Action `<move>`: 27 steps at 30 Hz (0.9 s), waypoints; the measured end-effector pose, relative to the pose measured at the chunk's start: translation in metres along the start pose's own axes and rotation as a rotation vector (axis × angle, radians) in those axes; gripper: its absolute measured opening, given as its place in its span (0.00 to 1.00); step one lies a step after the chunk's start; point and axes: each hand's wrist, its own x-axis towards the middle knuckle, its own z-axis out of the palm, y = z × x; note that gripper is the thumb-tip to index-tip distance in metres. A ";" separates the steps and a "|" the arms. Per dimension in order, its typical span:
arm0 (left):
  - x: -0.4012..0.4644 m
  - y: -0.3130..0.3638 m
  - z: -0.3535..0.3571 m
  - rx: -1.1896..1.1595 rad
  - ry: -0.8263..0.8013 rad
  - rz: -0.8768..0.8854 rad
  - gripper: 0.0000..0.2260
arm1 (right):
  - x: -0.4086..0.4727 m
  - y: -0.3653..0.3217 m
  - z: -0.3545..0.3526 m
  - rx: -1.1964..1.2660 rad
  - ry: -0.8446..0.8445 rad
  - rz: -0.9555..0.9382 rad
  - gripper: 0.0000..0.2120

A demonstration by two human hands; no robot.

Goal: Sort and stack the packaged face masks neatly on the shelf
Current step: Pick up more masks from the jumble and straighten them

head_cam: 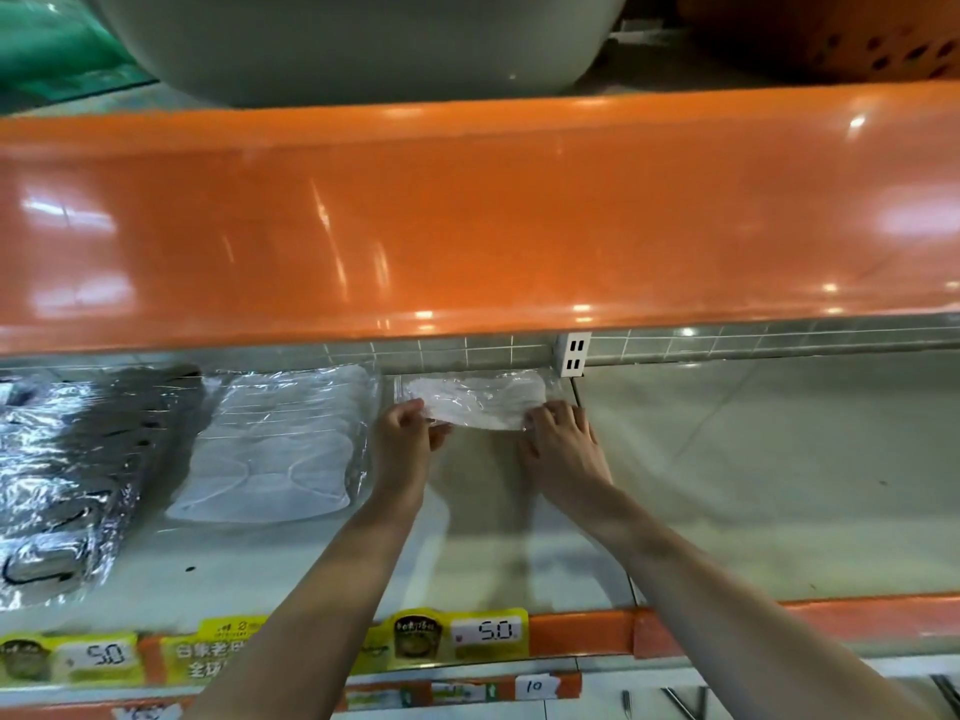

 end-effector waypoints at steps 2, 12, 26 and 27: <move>-0.008 0.007 -0.003 -0.045 -0.029 0.009 0.09 | -0.001 -0.002 -0.001 -0.013 0.036 -0.027 0.16; -0.036 0.023 -0.054 0.097 -0.171 0.219 0.03 | -0.015 -0.017 -0.008 0.075 0.285 -0.152 0.10; -0.049 0.037 -0.107 -0.103 -0.180 0.018 0.20 | -0.043 -0.087 -0.003 0.093 0.384 -0.198 0.14; -0.048 0.039 -0.113 -0.147 -0.167 -0.004 0.21 | -0.045 -0.093 0.000 0.094 0.398 -0.228 0.13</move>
